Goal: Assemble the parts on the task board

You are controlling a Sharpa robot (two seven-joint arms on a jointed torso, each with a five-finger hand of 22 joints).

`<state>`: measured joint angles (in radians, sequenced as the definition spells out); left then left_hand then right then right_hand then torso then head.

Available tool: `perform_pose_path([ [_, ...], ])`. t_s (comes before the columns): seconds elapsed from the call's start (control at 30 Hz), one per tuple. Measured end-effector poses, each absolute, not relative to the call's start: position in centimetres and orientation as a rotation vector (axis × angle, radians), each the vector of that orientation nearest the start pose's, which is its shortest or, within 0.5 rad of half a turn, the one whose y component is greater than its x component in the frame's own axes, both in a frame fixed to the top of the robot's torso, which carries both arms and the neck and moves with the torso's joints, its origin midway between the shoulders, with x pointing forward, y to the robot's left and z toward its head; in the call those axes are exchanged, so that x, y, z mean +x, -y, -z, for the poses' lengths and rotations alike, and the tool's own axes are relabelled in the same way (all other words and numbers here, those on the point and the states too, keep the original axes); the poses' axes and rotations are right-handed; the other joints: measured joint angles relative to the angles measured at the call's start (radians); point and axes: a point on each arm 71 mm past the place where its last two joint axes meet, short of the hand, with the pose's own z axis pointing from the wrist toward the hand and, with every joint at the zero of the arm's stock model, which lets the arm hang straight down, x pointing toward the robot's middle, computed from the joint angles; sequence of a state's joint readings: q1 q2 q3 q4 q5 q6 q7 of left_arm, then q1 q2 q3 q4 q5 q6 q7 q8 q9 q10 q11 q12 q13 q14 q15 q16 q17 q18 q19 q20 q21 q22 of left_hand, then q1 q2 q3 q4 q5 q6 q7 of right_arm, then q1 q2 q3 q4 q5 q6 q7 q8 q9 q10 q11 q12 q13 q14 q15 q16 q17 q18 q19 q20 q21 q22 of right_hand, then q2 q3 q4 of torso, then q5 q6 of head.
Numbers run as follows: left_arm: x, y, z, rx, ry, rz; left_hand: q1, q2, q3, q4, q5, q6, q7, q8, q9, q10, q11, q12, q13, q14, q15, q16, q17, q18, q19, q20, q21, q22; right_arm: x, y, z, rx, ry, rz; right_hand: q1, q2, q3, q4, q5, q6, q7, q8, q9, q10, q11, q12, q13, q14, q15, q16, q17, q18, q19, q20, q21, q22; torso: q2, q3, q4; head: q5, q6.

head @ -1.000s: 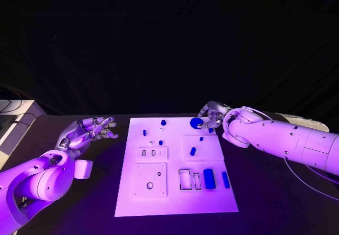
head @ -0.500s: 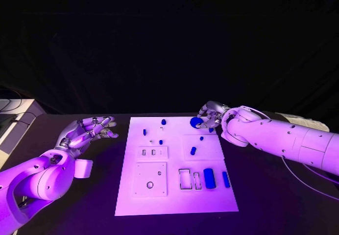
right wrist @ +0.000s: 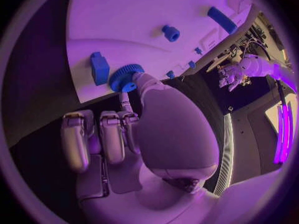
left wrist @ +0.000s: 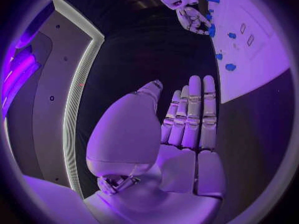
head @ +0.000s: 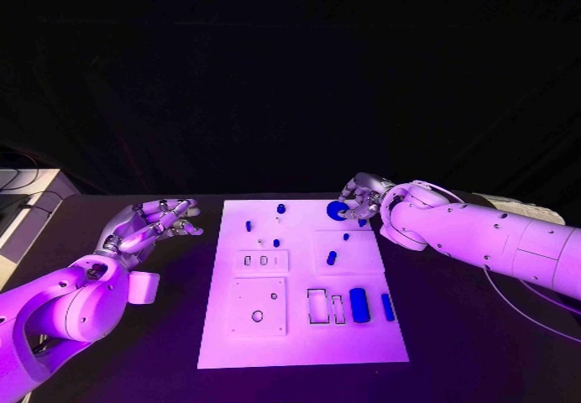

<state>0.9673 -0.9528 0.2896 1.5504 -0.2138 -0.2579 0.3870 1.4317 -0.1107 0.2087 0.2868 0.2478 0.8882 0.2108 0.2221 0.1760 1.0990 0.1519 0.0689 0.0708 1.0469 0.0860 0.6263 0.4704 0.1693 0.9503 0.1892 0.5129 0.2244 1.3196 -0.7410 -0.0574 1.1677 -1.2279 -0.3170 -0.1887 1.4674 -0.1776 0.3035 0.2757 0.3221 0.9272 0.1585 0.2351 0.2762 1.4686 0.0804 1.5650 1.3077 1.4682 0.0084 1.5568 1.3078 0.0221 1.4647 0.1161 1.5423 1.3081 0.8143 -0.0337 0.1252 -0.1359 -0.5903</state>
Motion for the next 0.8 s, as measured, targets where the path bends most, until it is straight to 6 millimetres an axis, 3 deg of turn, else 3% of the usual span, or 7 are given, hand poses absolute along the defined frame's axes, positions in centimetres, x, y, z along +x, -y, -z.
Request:
perform_pose_path([
  [0.3, 48.3, -26.5, 16.1, -1.013, -1.279, 1.549, 0.0, 0.0, 0.003, -0.003, 0.0, 0.0, 0.0, 0.0, 0.0, -0.004, -0.004, 0.0, 0.0, 0.0, 0.0, 0.004, 0.0, 0.0, 0.0, 0.0, 0.0, 0.0, 56.5, 27.0, 15.0, 0.205, -1.638, -0.427, -0.005, -0.005, 0.114, -0.041, 0.009, 0.003, 0.001, -0.011, -0.002, -0.003, -0.003, 0.0, 0.0, -0.003, -0.003, 0.0, 0.0, 0.0, 0.0, -0.007, 0.004, 0.0, 0.0, 0.0, -0.0002, 0.0, 0.002],
  [0.53, 48.3, -26.5, 16.2, -1.013, -1.279, 1.548, 0.0, 0.0, 0.003, -0.003, 0.0, 0.0, 0.0, 0.0, 0.0, -0.004, -0.004, 0.0, 0.0, 0.0, 0.0, 0.004, 0.0, 0.0, 0.0, 0.0, 0.0, 0.0, 55.9, 26.3, 14.9, 0.167, -1.607, -0.439, -0.032, -0.032, 0.134, -0.053, -0.009, 0.004, 0.0, -0.011, -0.002, -0.003, -0.003, 0.0, 0.0, -0.003, -0.003, 0.0, 0.0, 0.0, 0.0, -0.007, 0.011, 0.0, -0.001, -0.0011, -0.0001, -0.002, 0.006],
  [0.73, 48.3, -26.5, 16.2, -1.014, -1.279, 1.548, 0.0, 0.0, 0.003, -0.003, 0.0, 0.0, 0.0, 0.0, 0.0, -0.007, 0.0, 0.0, 0.0, 0.0, 0.0, 0.004, 0.001, 0.0, 0.0, 0.0, 0.0, 0.001, 55.1, 25.3, 14.3, 0.123, -1.543, -0.46, -0.04, -0.04, 0.139, -0.057, -0.009, 0.015, 0.001, -0.011, -0.001, -0.003, -0.003, 0.0, 0.0, -0.003, -0.003, 0.0, 0.0, 0.0, 0.0, -0.007, 0.016, 0.0, -0.001, -0.0017, -0.0005, -0.002, 0.011],
  [0.8, 48.3, -26.5, 16.2, -1.013, -1.279, 1.548, 0.0, 0.0, 0.003, -0.003, 0.0, 0.0, 0.0, 0.0, 0.0, -0.007, 0.0, 0.0, 0.0, 0.0, 0.0, 0.004, 0.001, 0.0, 0.0, 0.0, 0.0, 0.001, 54.8, 24.9, 14.1, 0.105, -1.522, -0.469, -0.044, -0.044, 0.139, -0.057, -0.006, 0.021, 0.001, -0.011, -0.001, -0.003, -0.003, 0.0, 0.0, -0.003, -0.003, 0.0, 0.0, -0.01, 0.0, -0.007, 0.023, 0.0, -0.002, -0.0017, -0.0009, -0.002, 0.012],
])
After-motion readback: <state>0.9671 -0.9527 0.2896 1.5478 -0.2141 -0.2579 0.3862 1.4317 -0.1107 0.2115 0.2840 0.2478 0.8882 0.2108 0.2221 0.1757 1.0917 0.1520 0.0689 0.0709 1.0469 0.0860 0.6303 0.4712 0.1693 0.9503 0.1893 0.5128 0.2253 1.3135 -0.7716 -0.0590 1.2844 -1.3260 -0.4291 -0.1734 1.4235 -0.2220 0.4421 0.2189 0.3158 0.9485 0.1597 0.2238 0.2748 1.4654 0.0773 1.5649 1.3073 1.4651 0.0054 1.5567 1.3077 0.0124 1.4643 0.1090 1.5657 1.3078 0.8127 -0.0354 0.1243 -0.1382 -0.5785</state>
